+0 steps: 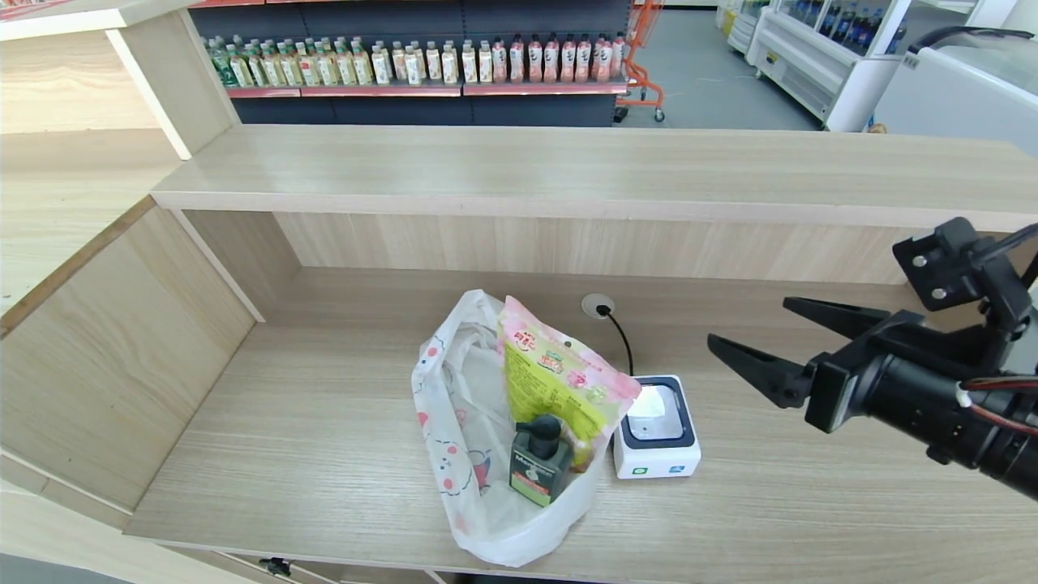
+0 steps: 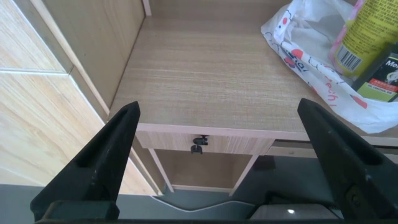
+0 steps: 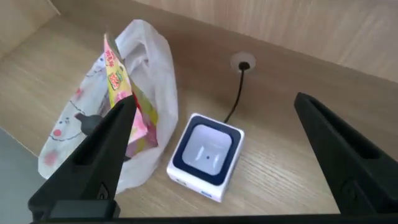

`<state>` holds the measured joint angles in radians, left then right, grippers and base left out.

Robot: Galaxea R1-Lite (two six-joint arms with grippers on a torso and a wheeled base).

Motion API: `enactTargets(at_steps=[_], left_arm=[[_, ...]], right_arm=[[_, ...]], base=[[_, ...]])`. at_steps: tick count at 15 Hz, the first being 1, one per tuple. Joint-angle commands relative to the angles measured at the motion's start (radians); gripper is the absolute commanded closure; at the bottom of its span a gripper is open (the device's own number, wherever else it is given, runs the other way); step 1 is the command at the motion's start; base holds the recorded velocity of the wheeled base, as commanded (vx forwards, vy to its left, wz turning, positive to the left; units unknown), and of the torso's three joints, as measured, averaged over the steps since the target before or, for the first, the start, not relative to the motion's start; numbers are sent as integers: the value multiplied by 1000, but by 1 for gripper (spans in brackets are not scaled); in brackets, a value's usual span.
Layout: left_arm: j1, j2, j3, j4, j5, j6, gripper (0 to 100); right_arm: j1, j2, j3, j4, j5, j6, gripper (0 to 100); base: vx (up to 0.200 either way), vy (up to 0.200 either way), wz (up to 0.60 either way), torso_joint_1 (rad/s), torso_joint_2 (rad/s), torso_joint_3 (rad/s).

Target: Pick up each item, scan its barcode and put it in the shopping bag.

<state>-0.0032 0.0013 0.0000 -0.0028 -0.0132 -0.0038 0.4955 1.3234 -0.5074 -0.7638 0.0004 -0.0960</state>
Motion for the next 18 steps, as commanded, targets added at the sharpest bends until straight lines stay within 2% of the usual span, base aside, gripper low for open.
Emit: enactTargets(at_steps=[1, 5, 8, 11, 14, 16, 18], left_arm=[[0, 0, 0, 0, 1, -1, 0], [0, 0, 0, 0, -1, -1, 0], [0, 0, 0, 0, -1, 1, 0], [0, 0, 0, 0, -1, -1, 0], [0, 0, 0, 0, -1, -1, 0], [0, 0, 0, 0, -1, 1, 0], [0, 0, 0, 0, -1, -1, 0]], right_arm=[[-89, -108, -5, 107, -10, 5, 0], [-308, -248, -5, 302, -3, 4, 0], [-439, -389, 83, 436, 0, 4, 0], [-506, -564, 216, 488, 33, -1, 0], [-525, -780, 349, 581, 36, -18, 0], [-538, -862, 397, 620, 35, -22, 0], [-591, -987, 449, 670, 70, -33, 0]], base=[[0, 0, 0, 0, 0, 0], [0, 0, 0, 0, 0, 0], [0, 0, 0, 0, 0, 0], [0, 0, 0, 0, 0, 0], [0, 0, 0, 0, 0, 0], [0, 0, 0, 0, 0, 0], [0, 0, 0, 0, 0, 0]])
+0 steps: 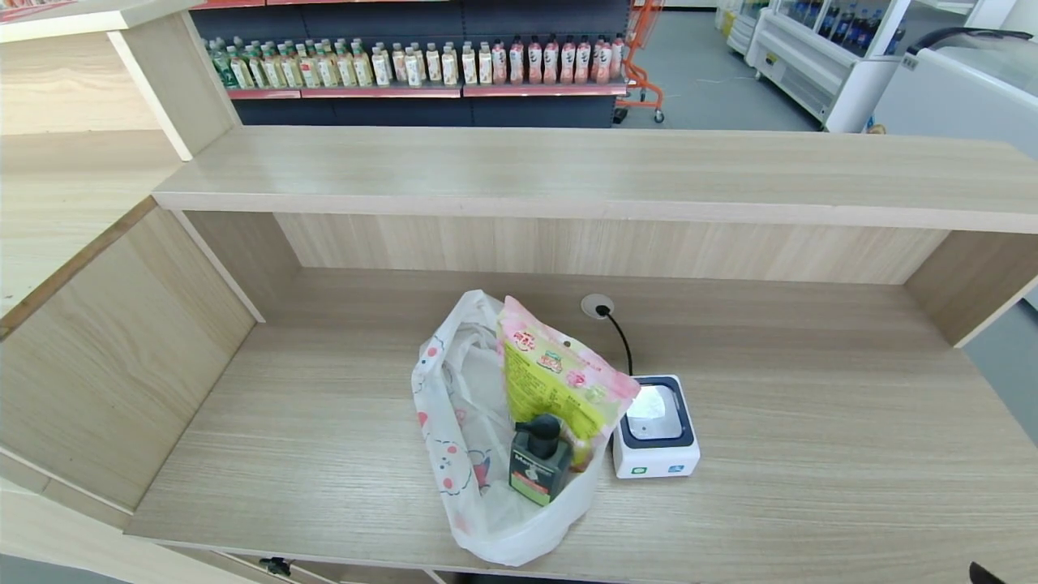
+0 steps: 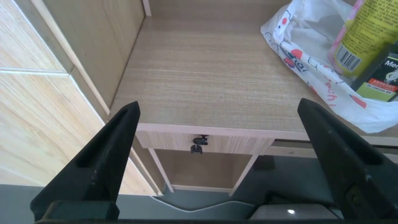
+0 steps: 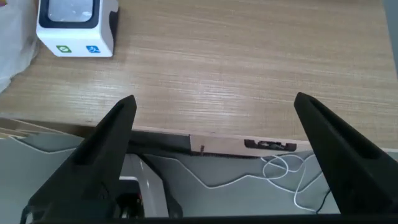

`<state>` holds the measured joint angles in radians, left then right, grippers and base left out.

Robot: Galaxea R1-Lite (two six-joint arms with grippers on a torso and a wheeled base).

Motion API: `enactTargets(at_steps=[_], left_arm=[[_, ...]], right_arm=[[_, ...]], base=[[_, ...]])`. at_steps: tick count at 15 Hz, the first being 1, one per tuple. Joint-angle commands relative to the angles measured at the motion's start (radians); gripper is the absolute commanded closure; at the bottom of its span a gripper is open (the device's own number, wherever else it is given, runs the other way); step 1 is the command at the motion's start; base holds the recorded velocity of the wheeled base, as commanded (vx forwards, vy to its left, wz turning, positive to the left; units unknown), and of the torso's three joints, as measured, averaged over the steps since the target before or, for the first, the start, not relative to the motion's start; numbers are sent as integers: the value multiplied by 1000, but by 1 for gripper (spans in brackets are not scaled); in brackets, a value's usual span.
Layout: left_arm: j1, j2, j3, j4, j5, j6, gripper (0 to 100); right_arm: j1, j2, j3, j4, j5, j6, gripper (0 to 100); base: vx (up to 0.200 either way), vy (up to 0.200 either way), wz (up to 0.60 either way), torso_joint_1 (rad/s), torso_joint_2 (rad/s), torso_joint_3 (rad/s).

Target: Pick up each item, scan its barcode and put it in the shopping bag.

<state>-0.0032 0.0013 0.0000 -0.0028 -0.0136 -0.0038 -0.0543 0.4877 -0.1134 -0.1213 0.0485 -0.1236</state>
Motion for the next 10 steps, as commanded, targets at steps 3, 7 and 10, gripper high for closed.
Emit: enactTargets(at_steps=[3, 7, 10], left_arm=[[0, 0, 0, 0, 0, -1, 0], [0, 0, 0, 0, 1, 1, 0], [0, 0, 0, 0, 0, -1, 0]], right_arm=[[-70, -273, 72, 98, 88, -7, 0], [-79, -362, 97, 137, 116, -7, 0], [-75, -389, 110, 140, 102, -4, 0]], base=[[0, 0, 0, 0, 0, 0], [0, 0, 0, 0, 0, 0], [0, 0, 0, 0, 0, 0]])
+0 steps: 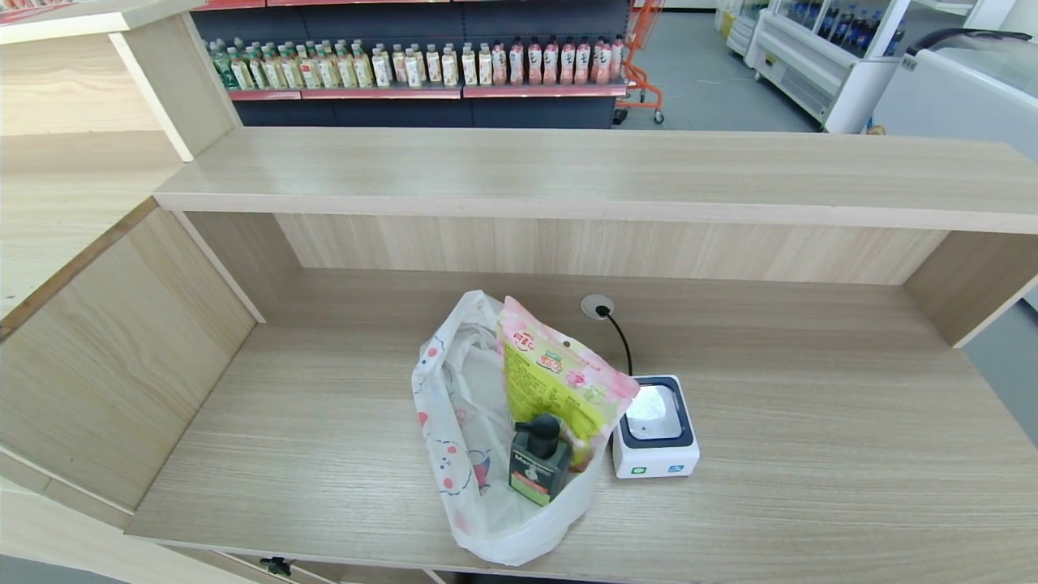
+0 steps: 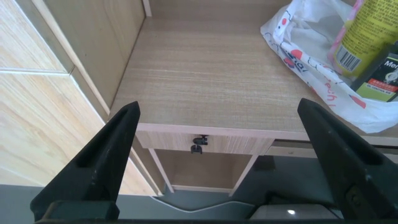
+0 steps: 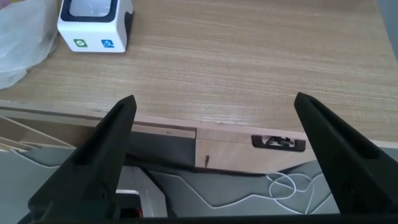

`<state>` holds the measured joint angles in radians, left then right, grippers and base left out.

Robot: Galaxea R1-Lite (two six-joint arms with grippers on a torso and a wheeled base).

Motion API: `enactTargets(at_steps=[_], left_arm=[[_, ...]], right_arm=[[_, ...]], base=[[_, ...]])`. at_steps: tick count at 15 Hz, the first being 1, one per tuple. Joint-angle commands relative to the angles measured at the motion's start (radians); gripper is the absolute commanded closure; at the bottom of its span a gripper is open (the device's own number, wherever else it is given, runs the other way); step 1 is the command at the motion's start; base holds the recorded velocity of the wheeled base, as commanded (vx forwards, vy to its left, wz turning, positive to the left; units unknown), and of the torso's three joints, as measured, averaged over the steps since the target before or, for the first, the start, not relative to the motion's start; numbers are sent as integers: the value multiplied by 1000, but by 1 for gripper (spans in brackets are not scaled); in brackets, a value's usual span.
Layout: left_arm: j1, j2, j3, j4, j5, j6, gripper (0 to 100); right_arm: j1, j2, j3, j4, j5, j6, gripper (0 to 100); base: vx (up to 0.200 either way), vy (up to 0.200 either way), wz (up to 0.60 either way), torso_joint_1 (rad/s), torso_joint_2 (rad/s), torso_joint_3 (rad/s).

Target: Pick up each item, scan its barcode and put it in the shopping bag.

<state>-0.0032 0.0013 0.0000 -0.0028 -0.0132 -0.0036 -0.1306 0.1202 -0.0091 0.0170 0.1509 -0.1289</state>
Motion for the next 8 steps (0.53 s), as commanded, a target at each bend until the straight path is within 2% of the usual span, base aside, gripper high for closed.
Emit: enactTargets(at_steps=[1, 8], left_arm=[[0, 0, 0, 0, -1, 1, 0], [0, 0, 0, 0, 1, -1, 0]], right_arm=[[2, -22, 6, 1, -5, 2, 0], [2, -22, 5, 8, -5, 2, 0]], base=[[0, 0, 0, 0, 0, 0], [0, 0, 0, 0, 0, 0]])
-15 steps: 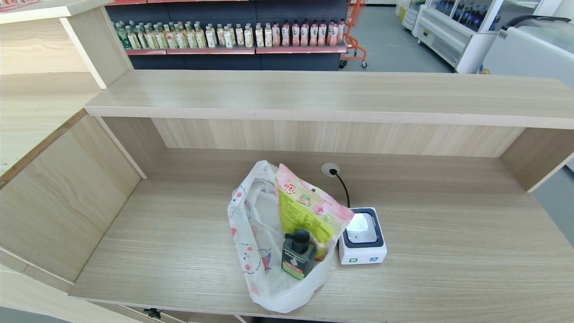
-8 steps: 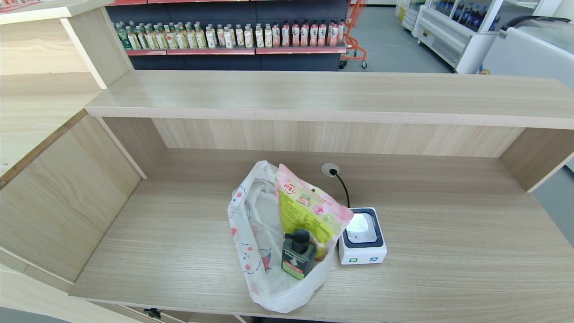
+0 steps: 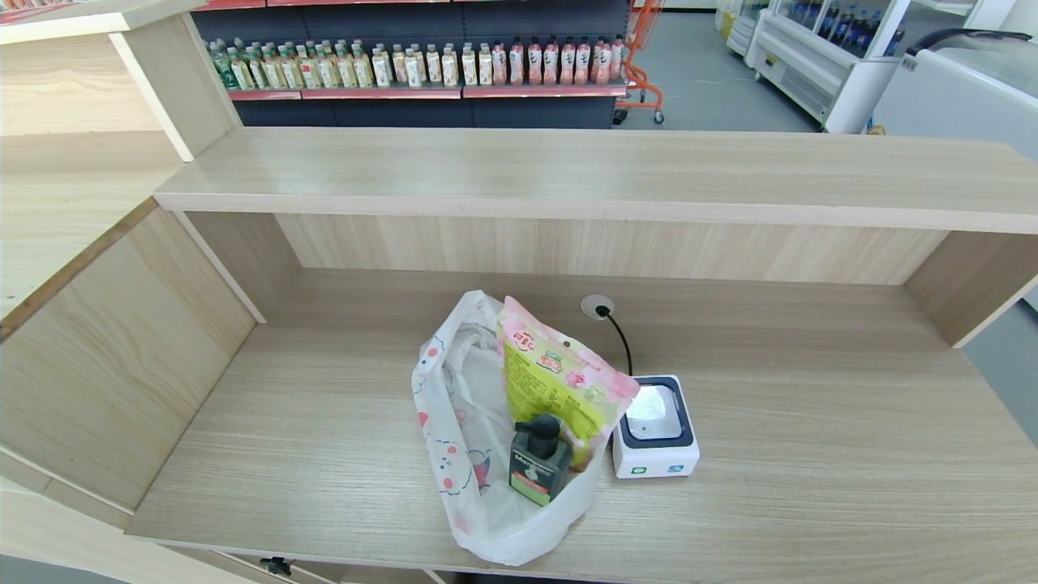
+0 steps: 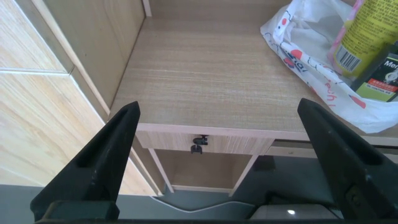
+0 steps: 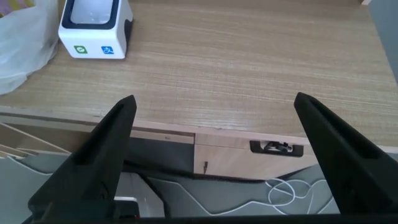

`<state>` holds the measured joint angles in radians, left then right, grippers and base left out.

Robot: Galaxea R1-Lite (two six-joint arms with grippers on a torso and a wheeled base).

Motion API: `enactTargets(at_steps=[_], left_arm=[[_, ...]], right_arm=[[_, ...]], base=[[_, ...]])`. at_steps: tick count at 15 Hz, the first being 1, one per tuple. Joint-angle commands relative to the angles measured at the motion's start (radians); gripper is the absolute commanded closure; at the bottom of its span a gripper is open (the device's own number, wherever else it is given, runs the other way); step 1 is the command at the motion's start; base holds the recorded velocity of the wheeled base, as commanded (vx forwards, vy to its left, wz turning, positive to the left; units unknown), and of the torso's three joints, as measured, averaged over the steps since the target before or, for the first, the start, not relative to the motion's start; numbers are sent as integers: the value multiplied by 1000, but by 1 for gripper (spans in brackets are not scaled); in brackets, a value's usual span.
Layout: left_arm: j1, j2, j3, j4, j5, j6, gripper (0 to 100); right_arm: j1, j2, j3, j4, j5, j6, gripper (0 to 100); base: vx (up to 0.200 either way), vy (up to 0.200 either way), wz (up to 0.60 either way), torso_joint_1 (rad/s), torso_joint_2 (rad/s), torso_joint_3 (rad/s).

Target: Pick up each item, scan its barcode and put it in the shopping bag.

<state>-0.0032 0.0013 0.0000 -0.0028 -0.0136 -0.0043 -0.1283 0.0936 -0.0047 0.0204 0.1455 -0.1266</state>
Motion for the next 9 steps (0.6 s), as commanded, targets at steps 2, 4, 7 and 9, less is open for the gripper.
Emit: enactTargets(at_steps=[2, 4, 7, 9], left_arm=[[0, 0, 0, 0, 0, 0, 0], [0, 0, 0, 0, 0, 0, 0], [0, 0, 0, 0, 0, 1, 0], [0, 0, 0, 0, 0, 0, 0]], right_arm=[[-1, 5, 0, 4, 0, 1, 0], [-1, 5, 0, 4, 0, -1, 0], [-1, 5, 0, 4, 0, 1, 0], [-1, 5, 0, 6, 0, 4, 0]], base=[[0, 0, 0, 0, 0, 0], [0, 0, 0, 0, 0, 0], [0, 0, 0, 0, 0, 0], [0, 0, 0, 0, 0, 0]])
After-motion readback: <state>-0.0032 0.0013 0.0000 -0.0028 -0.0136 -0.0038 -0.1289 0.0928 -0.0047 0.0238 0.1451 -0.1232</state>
